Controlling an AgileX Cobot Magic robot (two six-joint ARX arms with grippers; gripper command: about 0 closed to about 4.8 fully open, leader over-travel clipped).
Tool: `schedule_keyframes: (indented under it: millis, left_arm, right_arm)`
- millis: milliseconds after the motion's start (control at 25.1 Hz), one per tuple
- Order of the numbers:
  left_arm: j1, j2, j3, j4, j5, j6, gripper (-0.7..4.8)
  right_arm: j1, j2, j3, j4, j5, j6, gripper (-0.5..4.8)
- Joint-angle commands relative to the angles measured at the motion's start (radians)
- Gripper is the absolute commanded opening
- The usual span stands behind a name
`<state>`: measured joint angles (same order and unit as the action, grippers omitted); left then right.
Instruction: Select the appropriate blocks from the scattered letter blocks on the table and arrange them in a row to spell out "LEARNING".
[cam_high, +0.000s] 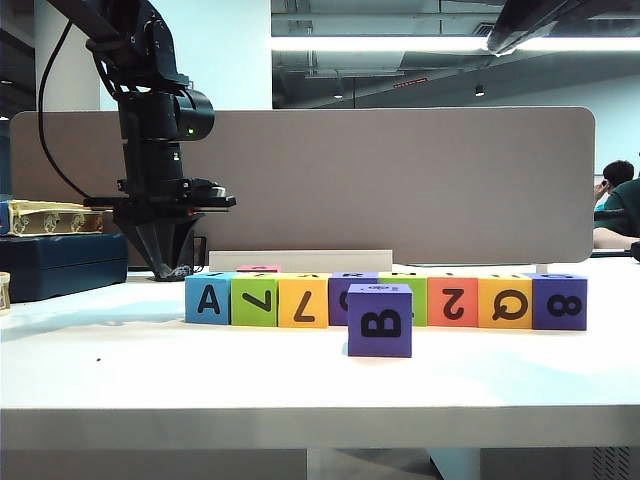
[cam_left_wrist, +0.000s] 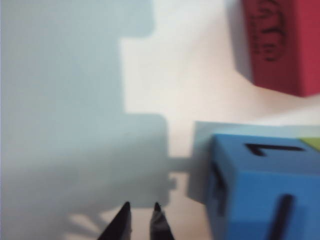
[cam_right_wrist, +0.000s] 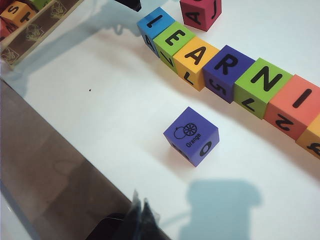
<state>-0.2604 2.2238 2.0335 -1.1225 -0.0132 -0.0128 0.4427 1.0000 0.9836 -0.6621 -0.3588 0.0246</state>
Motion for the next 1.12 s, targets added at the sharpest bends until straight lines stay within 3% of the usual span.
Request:
schedule_keyframes:
  millis: [40,120,439,758,918,1118]
  left_arm:
    - [-0.003,-0.007,0.002,-0.01,0.077,-0.006,0.46]
    - [-0.003,-0.007,0.002,-0.039,0.089,-0.005,0.18]
    - [-0.005,-0.007,0.002,-0.068,0.175,-0.005,0.17]
    - [-0.031,-0.003,0.002,-0.066,0.174,-0.002,0.17]
    - [-0.031,-0.003,0.005,-0.069,0.132,-0.002,0.17]
    - [-0.031,-0.004,0.01,-0.082,0.014,0.001,0.17]
  right_arm:
    - [0.001,-0.002,0.004,0.016,0.001,-0.003,-0.02]
    - [0.001,-0.002,0.004,0.016,0.001,-0.003,-0.02]
    - [0.001,-0.002,0.004,0.016,0.001,-0.003,-0.02]
    - [0.001,-0.002,0.004,0.015,0.0,-0.003,-0.02]
    - [0.001,-0.002,0.004,0.015,0.0,-0.003,-0.02]
    - [0.001,-0.002,0.004,0.015,0.0,-0.003,-0.02]
